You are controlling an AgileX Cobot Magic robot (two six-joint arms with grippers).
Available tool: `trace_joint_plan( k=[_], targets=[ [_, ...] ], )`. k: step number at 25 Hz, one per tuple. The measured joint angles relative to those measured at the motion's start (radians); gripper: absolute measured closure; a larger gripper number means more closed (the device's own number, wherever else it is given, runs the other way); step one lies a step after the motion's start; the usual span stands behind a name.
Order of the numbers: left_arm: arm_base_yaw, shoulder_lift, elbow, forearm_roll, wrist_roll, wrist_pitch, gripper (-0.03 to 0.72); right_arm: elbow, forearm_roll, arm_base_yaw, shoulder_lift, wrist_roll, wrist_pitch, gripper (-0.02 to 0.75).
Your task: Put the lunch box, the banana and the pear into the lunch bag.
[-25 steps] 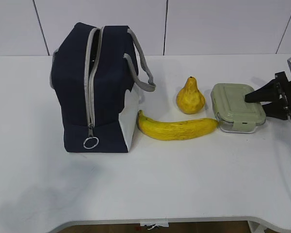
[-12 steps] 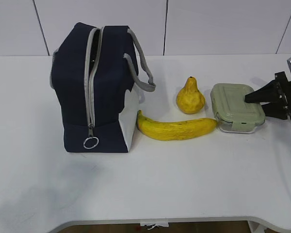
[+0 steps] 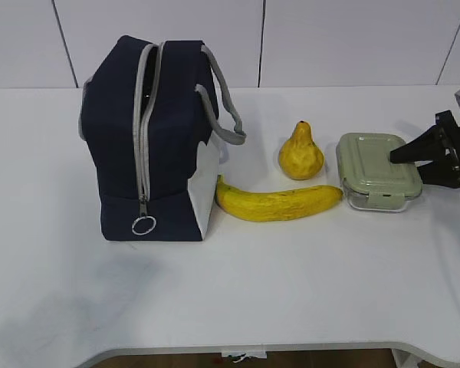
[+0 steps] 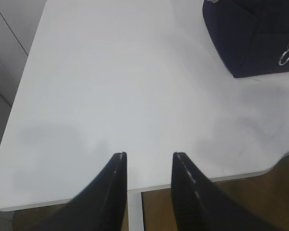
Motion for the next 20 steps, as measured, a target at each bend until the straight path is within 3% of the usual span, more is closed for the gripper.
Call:
trace_joint_plan(
  k=[12, 20],
  targets=[
    [0.0, 0.0, 0.0, -0.002, 0.0, 0.0, 0.444, 0.003, -0.16, 0.002, -0.157, 0.13, -0.022, 0.367],
    [0.0, 0.086, 0.0, -0.106, 0.0, 0.0, 0.444, 0.004, -0.17, 0.006, -0.314, 0.216, -0.016, 0.367]
  ],
)
